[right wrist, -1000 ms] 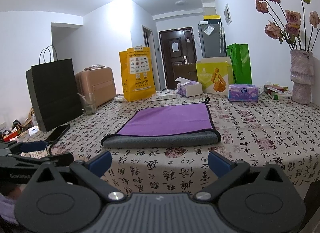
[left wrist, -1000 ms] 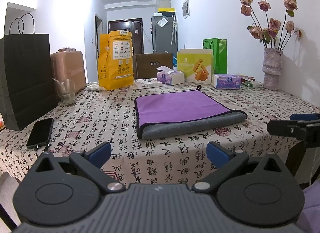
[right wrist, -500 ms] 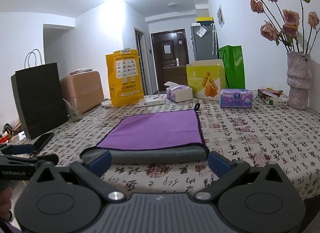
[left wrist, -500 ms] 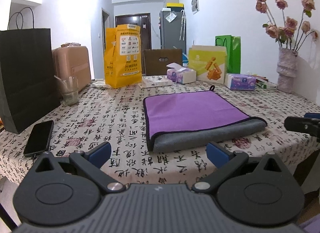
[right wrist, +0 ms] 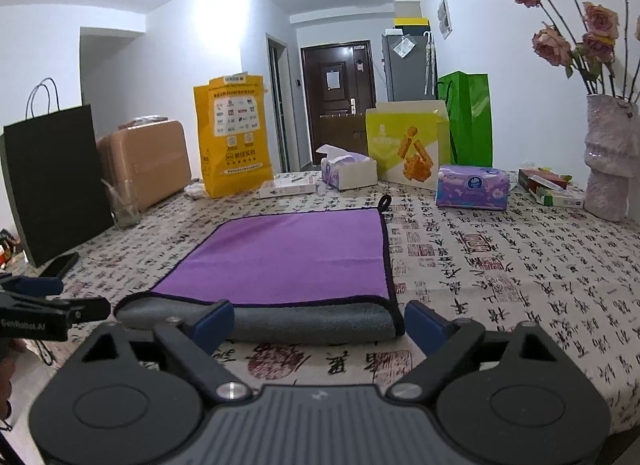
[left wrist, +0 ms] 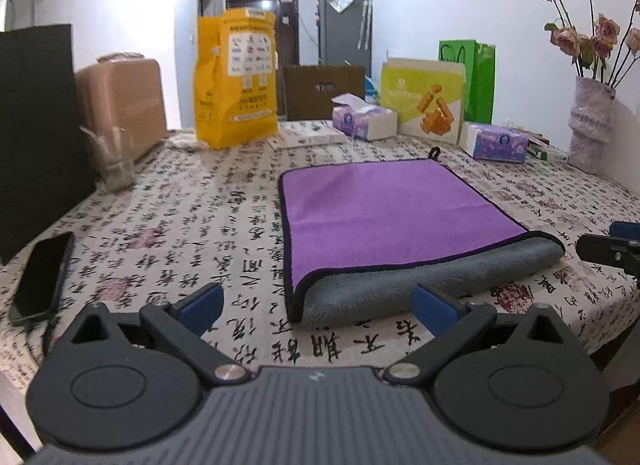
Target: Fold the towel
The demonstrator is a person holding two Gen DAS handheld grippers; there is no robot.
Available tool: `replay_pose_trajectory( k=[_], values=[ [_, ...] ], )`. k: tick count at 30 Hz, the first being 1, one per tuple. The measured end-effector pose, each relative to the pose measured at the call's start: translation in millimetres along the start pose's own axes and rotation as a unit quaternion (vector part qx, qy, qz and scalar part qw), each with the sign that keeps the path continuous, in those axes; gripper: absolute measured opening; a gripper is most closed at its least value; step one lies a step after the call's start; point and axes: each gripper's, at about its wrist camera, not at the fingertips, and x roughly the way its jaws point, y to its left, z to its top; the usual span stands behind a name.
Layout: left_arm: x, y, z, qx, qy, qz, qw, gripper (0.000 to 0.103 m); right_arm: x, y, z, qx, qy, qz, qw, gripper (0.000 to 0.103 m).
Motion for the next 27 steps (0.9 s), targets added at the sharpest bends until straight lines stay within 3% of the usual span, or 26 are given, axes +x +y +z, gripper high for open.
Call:
replay_pose_trajectory(
  k=[3,5,13,18,20,22,25,27],
  values=[
    [15,4,5,-0.002,0.011,-0.014,0.9998,0.086,15,-4,3,-0.009,0.007,-0.002,1.0,0.084],
    [26,7,7,-0.006,0.022,-0.028,0.9993,0.071,25,-9,6,-0.012,0.012,-0.003,1.0,0.081],
    [66,16,10,-0.024,0.077,-0.055,0.9953,0.058,65,-34,12,-0.011,0.038,-0.017,0.999,0.068],
    [72,20,12,-0.028,0.087,-0.064,0.9938,0.018,91,-47,11,-0.008,0.072,0.0,0.997,0.06],
    [70,21,13,-0.026,0.087,-0.067,0.9936,0.007,98,-49,10,-0.008,0.086,0.005,0.996,0.051],
    [67,21,14,-0.023,0.082,-0.07,0.9939,0.006,99,-48,9,-0.016,0.093,0.011,0.996,0.028],
    [63,19,16,-0.016,0.076,-0.073,0.9942,0.005,99,-46,10,-0.031,0.098,0.011,0.995,0.008],
    [61,18,18,-0.012,0.072,-0.074,0.9946,0.005,97,-45,11,-0.037,0.1,0.013,0.994,0.006]
  ],
)
